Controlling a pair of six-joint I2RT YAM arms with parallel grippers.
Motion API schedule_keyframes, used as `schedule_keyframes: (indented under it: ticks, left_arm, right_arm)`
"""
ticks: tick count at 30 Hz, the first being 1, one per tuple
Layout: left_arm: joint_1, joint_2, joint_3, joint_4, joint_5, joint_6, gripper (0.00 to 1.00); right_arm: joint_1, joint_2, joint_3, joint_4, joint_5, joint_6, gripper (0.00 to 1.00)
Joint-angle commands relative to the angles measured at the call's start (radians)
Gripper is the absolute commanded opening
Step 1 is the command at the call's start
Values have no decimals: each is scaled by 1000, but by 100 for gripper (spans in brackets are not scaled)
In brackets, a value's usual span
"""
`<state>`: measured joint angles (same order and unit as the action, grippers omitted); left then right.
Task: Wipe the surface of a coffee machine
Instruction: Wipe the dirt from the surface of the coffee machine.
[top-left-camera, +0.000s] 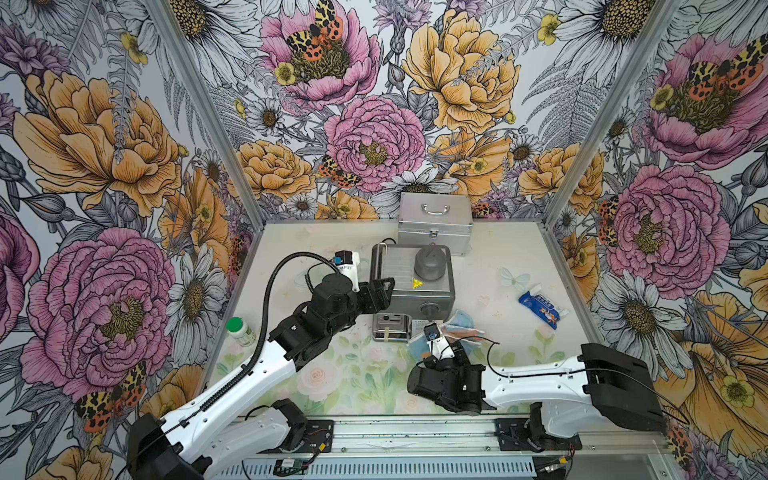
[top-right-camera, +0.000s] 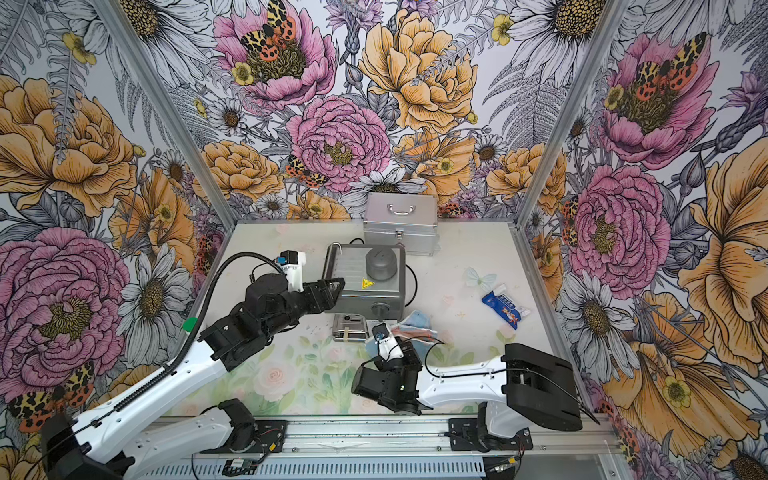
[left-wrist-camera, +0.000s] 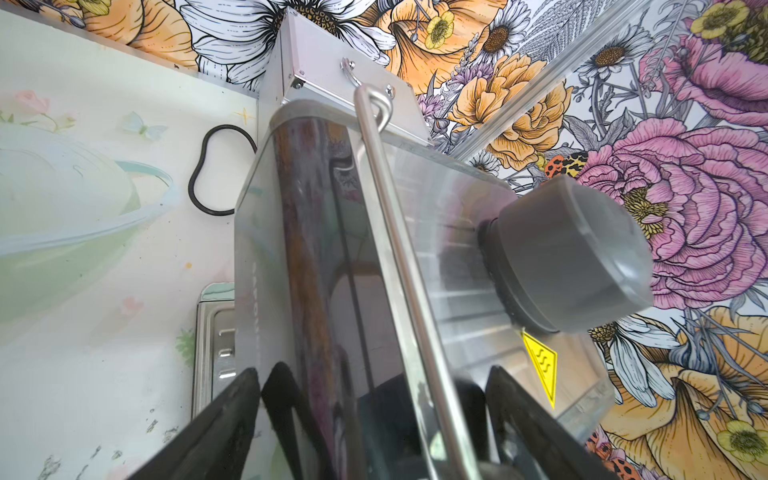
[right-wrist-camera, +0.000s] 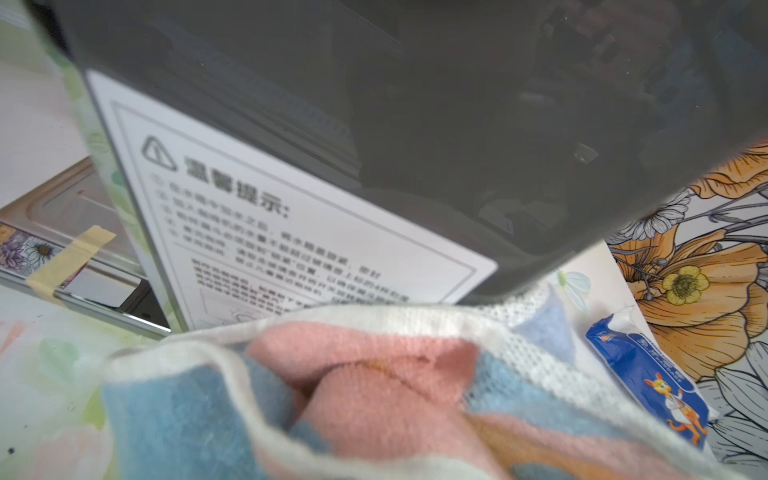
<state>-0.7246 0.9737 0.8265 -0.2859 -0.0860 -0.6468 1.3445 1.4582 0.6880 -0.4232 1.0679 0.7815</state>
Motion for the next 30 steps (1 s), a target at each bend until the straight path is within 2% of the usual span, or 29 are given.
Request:
schedule_keyframes:
  ticks: [1, 4, 8, 14, 24, 30]
  left_arm:
    - [-39, 5, -74, -219, 80, 3, 85]
    - [-37, -12, -77, -219, 80, 7, 85]
    - [-33, -8, -70, -218, 82, 9, 85]
    - [-22, -4, -52, -218, 90, 19, 85]
    - [-1, 1, -35, -219, 109, 27, 85]
    - [3, 1, -35, -218, 110, 29, 85]
  right_arm:
    - [53, 18, 40, -102, 47, 121, 0]
    - [117, 30, 111, -171, 96, 128, 0]
    - [163, 49, 229, -195, 171, 28, 0]
    - [157, 46, 352, -196, 266, -150, 0]
    - [40, 101, 344, -129, 199, -215, 0]
    - [21, 175, 287, -111, 159, -170, 0]
